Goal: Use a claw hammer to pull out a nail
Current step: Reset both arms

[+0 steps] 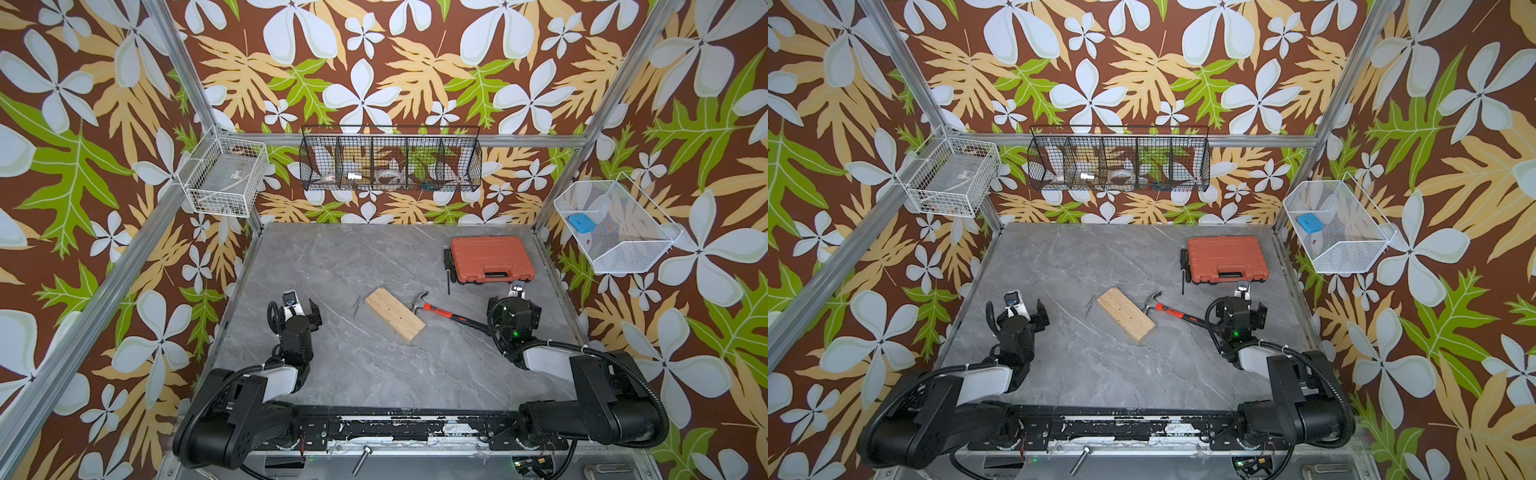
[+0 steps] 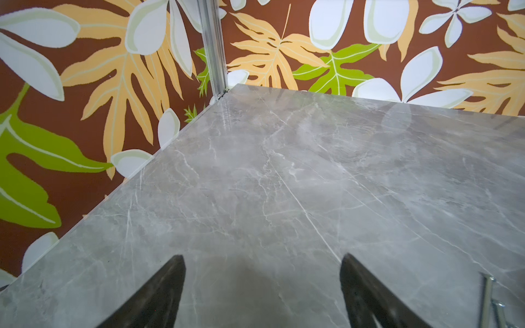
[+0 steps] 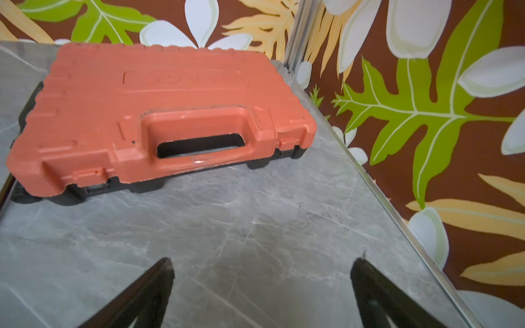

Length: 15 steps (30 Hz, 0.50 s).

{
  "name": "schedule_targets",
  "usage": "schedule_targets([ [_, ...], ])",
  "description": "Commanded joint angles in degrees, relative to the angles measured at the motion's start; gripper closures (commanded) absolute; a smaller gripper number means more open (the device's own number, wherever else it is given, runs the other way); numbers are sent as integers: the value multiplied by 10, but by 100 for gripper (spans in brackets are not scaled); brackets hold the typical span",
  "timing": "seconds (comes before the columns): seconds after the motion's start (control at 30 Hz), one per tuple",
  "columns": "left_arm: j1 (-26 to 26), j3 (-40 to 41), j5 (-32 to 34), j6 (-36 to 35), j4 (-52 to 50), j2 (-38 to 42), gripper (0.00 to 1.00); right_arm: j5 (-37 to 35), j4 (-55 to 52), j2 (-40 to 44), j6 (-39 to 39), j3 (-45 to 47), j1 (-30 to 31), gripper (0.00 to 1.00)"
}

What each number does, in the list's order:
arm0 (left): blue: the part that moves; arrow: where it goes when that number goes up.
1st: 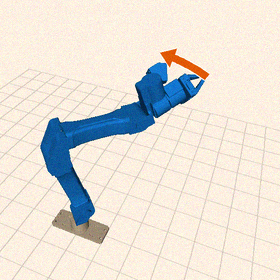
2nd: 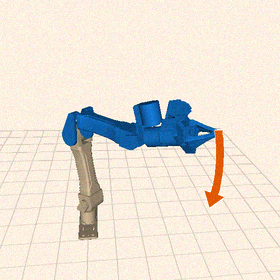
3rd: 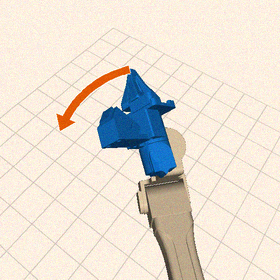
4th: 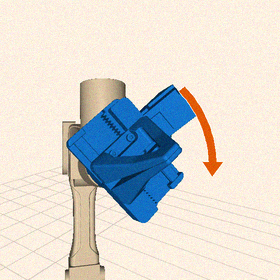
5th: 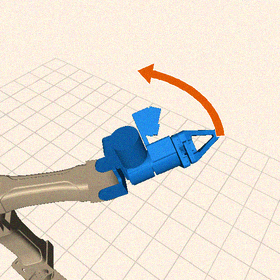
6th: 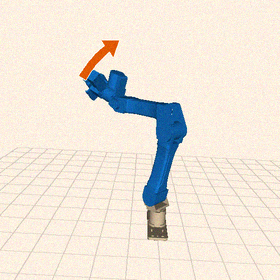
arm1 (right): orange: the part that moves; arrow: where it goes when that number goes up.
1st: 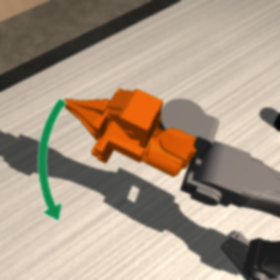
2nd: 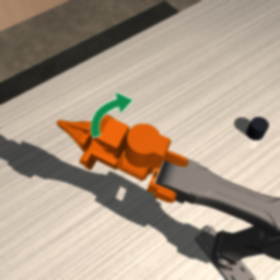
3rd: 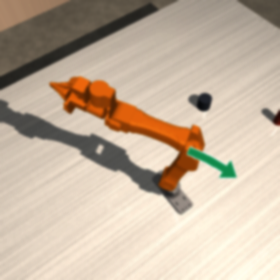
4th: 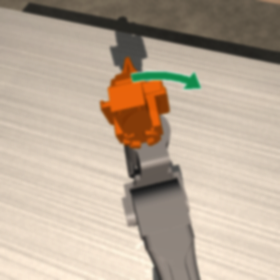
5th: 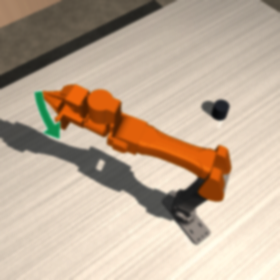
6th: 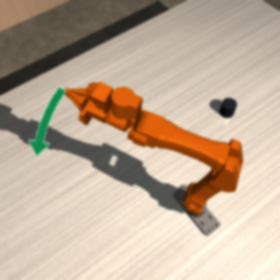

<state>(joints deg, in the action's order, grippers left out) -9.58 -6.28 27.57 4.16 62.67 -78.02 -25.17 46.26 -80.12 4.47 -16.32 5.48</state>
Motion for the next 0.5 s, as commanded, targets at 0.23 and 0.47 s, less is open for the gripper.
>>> schedule_targets([
  [0.23,48,-32,-154,-4,69,-2,0,127,200,-34,-48,47,-15,0],
  [0.47,48,-27,-141,-2,85,-5,0,136,190,-33,-44,41,-20,0],
])
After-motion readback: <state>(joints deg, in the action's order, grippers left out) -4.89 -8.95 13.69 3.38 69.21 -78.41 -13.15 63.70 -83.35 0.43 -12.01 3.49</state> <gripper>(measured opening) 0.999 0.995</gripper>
